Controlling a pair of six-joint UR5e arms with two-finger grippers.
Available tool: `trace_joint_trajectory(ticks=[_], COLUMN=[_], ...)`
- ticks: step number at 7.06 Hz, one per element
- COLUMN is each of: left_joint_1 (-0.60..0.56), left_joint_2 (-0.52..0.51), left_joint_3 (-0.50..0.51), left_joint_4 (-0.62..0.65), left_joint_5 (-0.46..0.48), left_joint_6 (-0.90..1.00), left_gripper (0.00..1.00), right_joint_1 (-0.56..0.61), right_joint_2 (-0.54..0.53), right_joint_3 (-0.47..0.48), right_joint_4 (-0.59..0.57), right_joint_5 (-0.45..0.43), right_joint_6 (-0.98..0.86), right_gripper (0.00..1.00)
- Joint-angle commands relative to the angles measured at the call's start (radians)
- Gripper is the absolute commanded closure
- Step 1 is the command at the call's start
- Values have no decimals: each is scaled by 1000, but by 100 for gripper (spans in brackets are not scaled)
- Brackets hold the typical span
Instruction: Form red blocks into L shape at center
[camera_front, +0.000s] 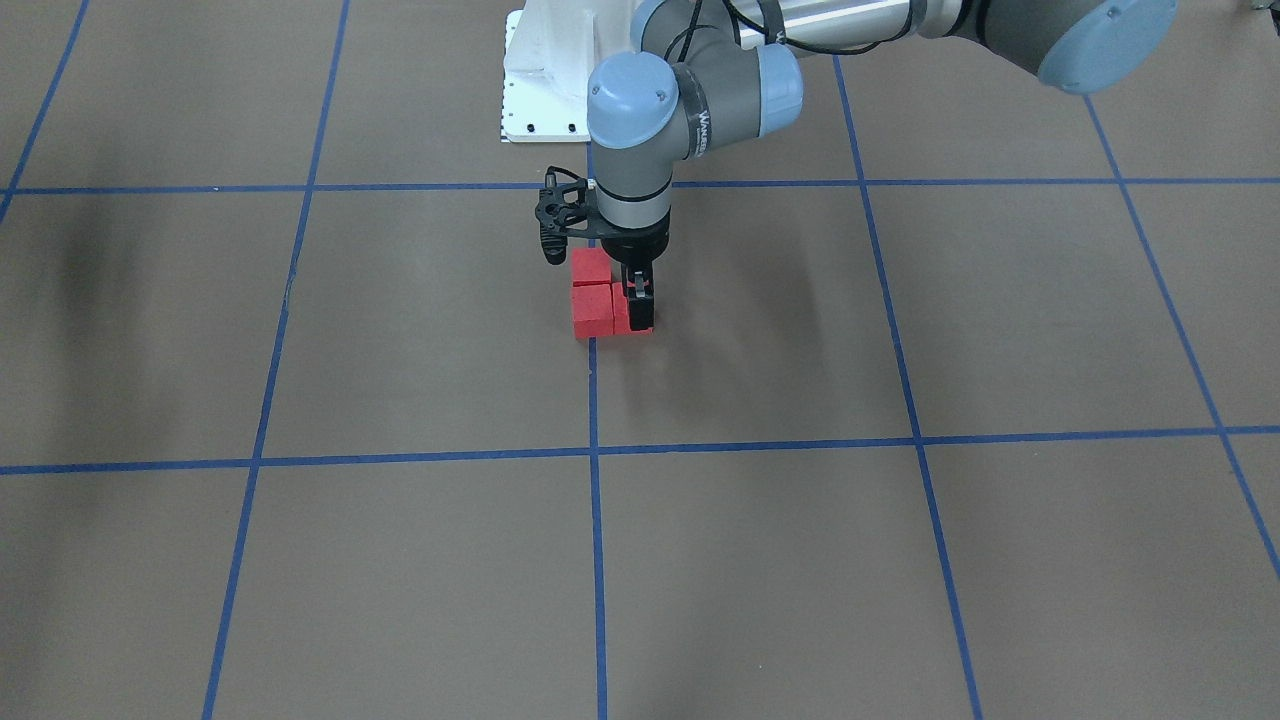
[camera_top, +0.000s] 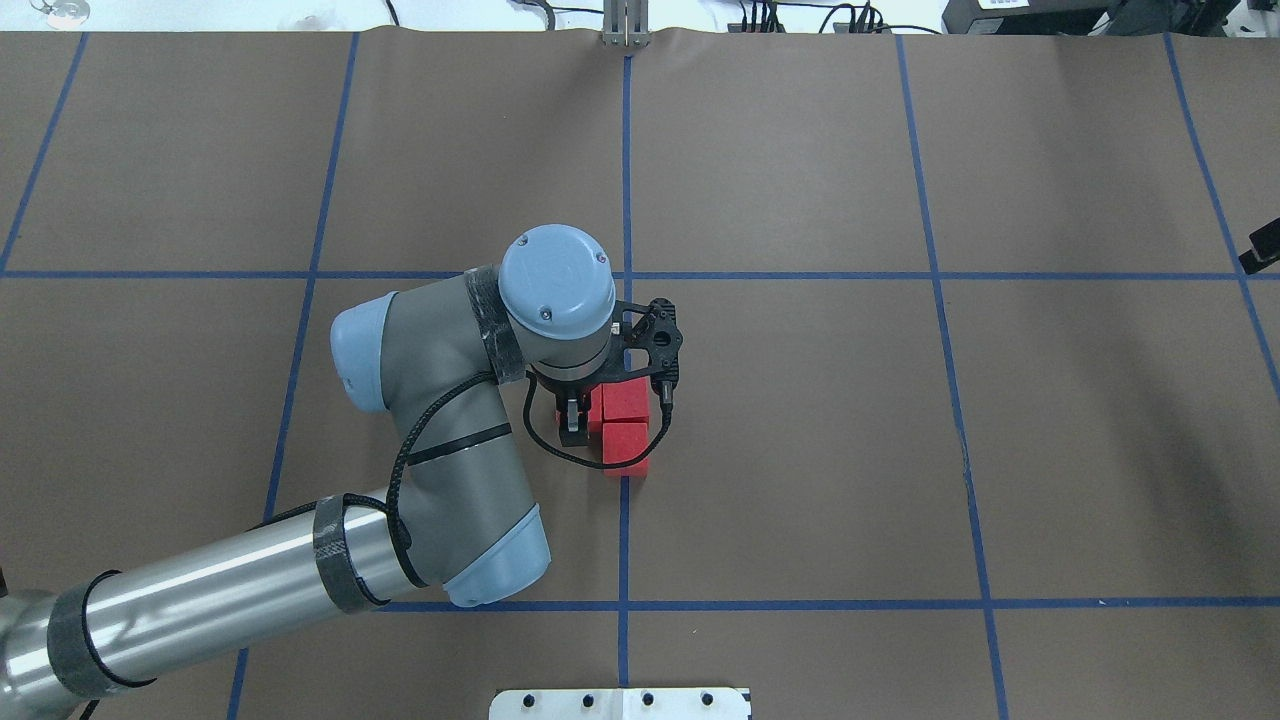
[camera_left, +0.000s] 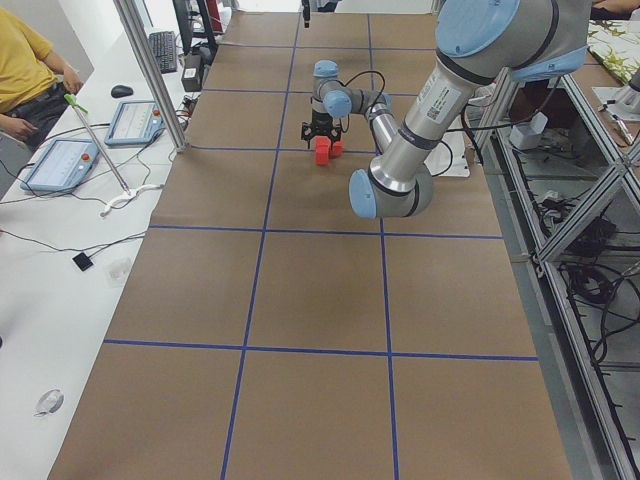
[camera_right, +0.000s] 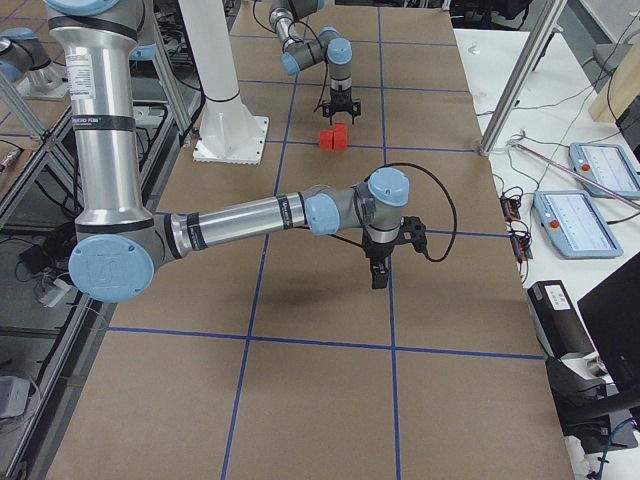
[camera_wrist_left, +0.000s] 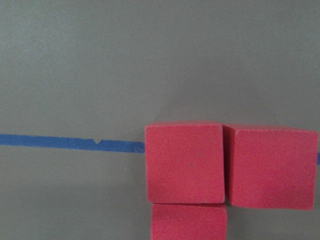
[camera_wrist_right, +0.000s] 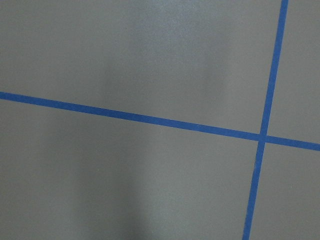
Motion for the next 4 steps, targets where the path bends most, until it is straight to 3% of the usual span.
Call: trace_joint_trajectory(ticks=[1,3,4], left_joint_1=[-30,-157,-275], left_joint_2=[39,154,245], left_joint_3=[-97,-163,-188], left_joint_4=[81,119,117], left_joint_5=[0,-14,-72], left_joint_6=[-3,-18,-18], left_gripper=[1,1,0], right_joint_1=[1,0,0], right_joint_2=[-1,-1,-3], right_joint_3=[0,-5,-9], right_joint_4=[0,0,0], right_joint_5=[0,0,0], right_joint_6=[0,0,0], right_gripper=[1,0,1])
